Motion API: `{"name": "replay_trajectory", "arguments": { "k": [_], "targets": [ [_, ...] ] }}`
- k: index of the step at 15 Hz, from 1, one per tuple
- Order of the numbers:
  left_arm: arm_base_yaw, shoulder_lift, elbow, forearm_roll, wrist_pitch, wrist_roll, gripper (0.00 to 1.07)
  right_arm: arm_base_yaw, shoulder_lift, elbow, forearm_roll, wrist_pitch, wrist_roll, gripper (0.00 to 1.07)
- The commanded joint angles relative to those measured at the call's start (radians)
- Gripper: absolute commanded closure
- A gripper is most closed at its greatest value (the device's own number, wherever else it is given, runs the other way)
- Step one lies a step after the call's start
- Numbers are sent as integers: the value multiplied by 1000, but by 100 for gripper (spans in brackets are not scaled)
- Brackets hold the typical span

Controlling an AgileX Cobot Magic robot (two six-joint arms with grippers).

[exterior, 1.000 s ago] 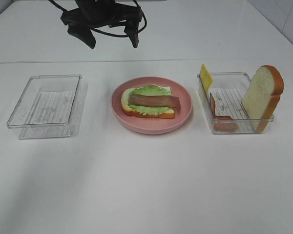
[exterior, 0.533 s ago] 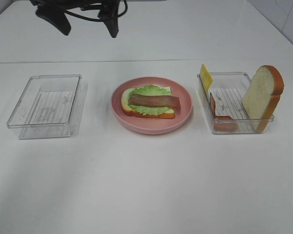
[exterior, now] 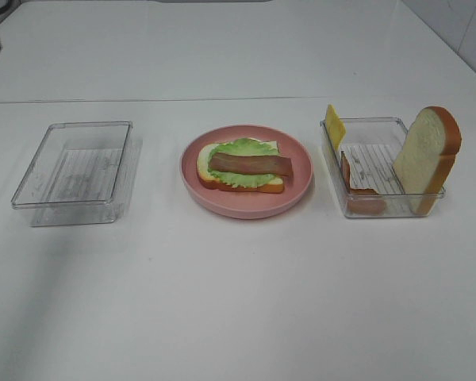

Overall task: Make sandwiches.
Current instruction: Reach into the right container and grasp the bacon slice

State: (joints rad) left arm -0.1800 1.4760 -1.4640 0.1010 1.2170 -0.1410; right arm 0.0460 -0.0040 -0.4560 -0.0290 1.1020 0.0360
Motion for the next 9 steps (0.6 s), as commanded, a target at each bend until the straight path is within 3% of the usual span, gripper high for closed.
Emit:
{"name": "replay_trajectory", "arguments": {
  "k": [1, 4, 9],
  "targets": [
    [65, -188, 187, 5, 83, 4, 9, -5, -27, 3, -3, -1, -9, 22],
    [81, -423, 373, 6, 37, -2, 9, -5, -27, 3, -3, -1, -9, 22],
    [81, -772, 580, 5, -3, -1, 9, -5, -27, 3, -3, -1, -9, 22]
  ]
}}
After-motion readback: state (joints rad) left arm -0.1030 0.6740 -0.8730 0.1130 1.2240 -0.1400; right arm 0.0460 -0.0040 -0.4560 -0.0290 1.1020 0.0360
